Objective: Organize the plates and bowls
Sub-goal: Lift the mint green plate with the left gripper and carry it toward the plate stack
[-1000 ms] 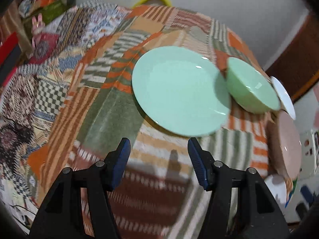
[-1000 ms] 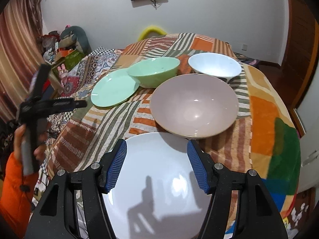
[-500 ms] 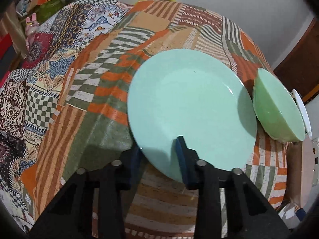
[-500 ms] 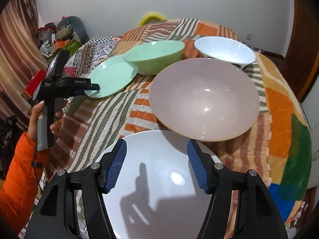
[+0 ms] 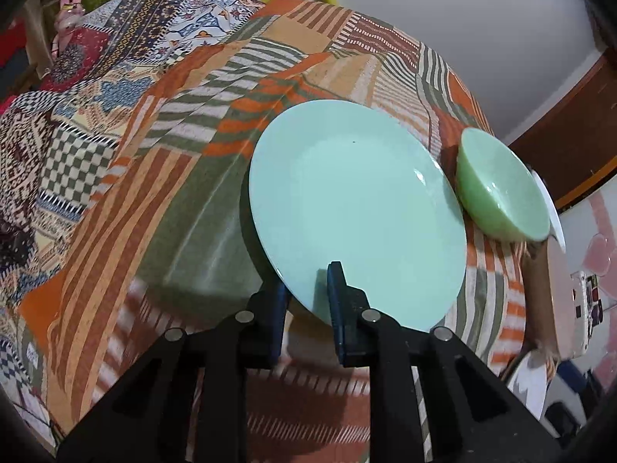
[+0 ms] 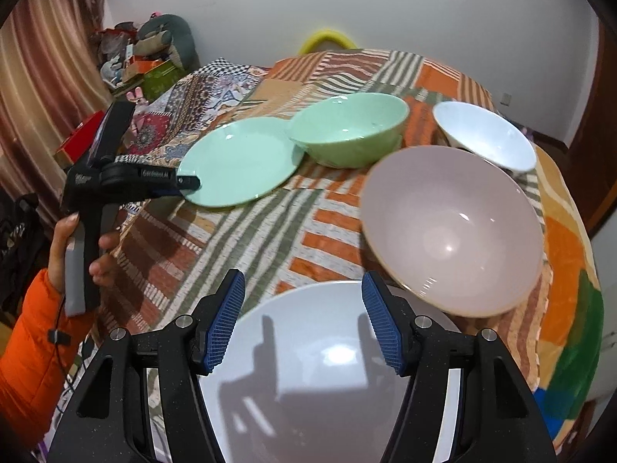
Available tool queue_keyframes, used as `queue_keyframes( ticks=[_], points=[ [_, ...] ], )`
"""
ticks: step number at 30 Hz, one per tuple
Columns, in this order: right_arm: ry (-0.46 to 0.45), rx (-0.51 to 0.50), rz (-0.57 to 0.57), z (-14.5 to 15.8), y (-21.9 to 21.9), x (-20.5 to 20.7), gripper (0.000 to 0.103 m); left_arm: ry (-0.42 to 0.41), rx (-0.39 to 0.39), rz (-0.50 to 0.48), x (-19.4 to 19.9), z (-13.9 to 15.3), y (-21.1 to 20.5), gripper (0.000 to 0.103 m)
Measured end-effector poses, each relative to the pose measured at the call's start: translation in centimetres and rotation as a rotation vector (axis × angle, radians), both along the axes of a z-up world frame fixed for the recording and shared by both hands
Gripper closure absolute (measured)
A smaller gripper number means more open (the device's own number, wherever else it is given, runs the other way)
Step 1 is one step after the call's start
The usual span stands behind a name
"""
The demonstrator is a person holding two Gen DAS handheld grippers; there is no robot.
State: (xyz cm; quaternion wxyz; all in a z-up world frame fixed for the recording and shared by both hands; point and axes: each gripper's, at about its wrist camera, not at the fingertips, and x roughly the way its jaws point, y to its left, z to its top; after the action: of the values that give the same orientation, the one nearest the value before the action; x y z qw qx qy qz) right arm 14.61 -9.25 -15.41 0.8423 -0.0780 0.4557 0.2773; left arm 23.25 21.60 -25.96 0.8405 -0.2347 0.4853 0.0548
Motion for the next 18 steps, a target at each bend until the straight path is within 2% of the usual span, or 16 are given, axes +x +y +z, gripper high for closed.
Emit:
queue_keyframes(
  ticks=[11,18],
  points=[
    [-0.004,-0.030,0.073,-0.7,4.4,0.3,0.044,0.032,0.008,-0.022,-7.7,0.1,-0.2,0.081],
    [-0.010,-0.051,0.117,-1.0,6.6,0.7,0.044,0.067,0.090,-0.034,-9.0,0.3,-0.2,0.077]
  ],
)
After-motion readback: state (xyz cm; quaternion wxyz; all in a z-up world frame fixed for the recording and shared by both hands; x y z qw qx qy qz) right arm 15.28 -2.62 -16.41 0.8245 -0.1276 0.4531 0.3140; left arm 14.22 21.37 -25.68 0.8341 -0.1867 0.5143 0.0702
